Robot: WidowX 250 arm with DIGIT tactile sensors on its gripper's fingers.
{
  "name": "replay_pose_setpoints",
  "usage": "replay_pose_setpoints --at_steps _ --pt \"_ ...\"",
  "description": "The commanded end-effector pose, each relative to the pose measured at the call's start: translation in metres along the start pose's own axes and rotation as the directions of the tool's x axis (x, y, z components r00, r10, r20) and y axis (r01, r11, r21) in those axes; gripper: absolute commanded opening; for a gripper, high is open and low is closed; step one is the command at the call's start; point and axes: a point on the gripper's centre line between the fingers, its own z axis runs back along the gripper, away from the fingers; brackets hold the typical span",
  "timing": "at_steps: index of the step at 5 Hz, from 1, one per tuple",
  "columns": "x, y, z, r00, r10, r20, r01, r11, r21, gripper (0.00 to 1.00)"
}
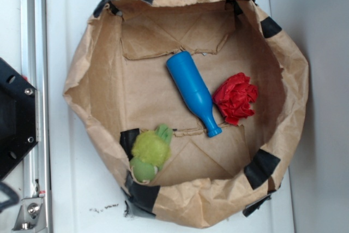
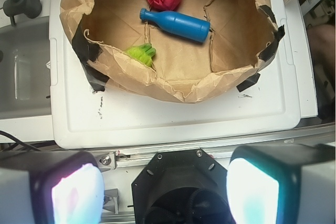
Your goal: Grab the blue bottle.
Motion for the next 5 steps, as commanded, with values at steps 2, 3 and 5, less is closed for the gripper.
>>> replay_pose_setpoints --at_steps 2,3,5 --pt "0.034 -0.004 -0.007 1.000 0.002 0.015 -0.002 1.000 0.008 1.00" --pt "0.084 0.005 -0.016 1.000 0.020 0.011 -0.020 1.000 0.020 1.00" --pt "0.126 0.012 -0.035 0.979 -0.198 0.047 0.197 0.980 0.036 1.00"
